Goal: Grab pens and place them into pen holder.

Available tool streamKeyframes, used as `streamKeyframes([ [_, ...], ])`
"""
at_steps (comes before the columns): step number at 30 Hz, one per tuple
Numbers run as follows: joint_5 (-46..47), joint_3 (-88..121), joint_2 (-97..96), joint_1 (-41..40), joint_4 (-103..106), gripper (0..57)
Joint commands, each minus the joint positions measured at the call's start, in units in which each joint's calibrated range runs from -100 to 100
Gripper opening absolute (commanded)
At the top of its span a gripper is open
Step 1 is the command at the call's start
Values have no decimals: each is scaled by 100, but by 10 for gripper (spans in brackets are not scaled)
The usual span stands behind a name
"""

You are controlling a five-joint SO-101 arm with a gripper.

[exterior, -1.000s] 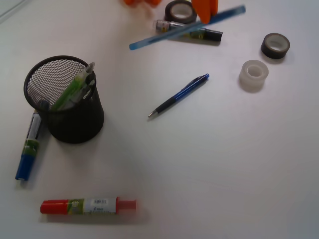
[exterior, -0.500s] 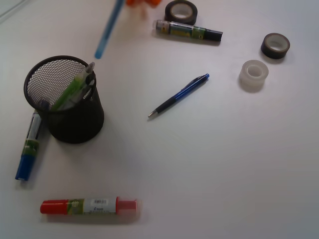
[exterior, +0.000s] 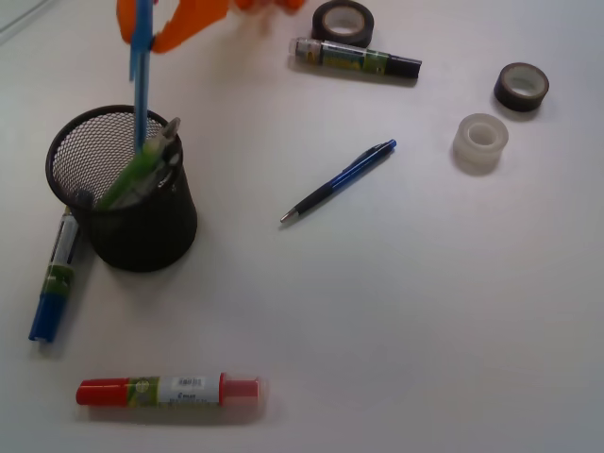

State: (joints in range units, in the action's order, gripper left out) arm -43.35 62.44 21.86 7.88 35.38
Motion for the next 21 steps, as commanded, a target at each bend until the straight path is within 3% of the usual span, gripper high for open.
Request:
streamKeyframes([
  [1, 10, -22, -465, -14, 548, 79],
  [5, 264, -103, -618, -29, 670, 208],
  [8, 562, -320, -610, -29, 522, 262],
  [14, 1763, -1090, -66, -366, -519, 276],
  [21, 3429, -2259, 623, -1315, -3958, 274],
])
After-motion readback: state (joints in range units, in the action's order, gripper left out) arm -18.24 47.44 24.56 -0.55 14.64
